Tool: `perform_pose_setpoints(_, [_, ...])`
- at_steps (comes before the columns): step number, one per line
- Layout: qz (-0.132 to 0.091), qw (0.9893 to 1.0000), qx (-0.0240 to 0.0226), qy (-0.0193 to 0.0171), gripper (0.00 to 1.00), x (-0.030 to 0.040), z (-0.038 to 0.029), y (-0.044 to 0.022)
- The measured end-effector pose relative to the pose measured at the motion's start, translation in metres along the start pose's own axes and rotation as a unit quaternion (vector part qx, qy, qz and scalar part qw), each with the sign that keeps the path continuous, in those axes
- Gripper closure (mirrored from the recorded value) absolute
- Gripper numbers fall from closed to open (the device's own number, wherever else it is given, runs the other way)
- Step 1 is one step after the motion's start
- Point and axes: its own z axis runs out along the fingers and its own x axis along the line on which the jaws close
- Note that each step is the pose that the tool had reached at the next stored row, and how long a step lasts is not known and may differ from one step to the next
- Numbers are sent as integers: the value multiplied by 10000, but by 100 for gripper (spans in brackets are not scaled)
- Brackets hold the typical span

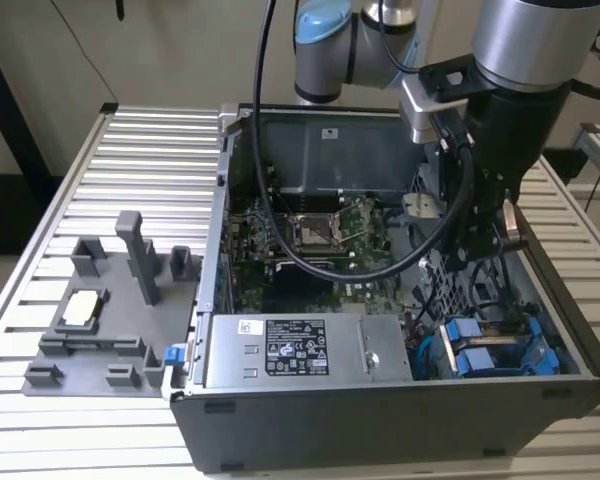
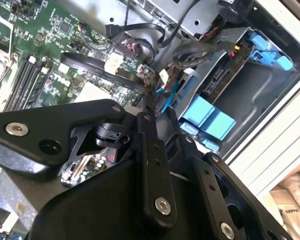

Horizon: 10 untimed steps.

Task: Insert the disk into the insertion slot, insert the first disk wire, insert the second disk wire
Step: 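Insert the second disk wire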

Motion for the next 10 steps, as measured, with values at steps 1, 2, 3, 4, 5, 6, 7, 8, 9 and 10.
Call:
perform_pose_setpoints(1, [-3,10000,-1,22,72,0,-1,-1])
perform_pose_setpoints(2, [-7,10000,0,44,72,0,-1,-1])
perform_pose_setpoints(3, [-9,10000,2,59,72,0,0,-1])
perform_pose_setpoints(4, [-10,10000,4,73,75,1,1,-1])
perform_pose_setpoints(5, [-11,10000,6,81,75,1,2,-1])
perform_pose_setpoints(6, [-12,10000,7,88,82,0,2,-1])
perform_pose_setpoints(7, [-13,10000,8,95,82,0,2,-1])
perform_pose_setpoints(8, [-14,9999,9,99,82,1,2,-1])
perform_pose_setpoints(9, [-14,9999,9,103,82,1,2,-1])
perform_pose_setpoints(10, [-14,9999,9,104,82,1,2,-1])
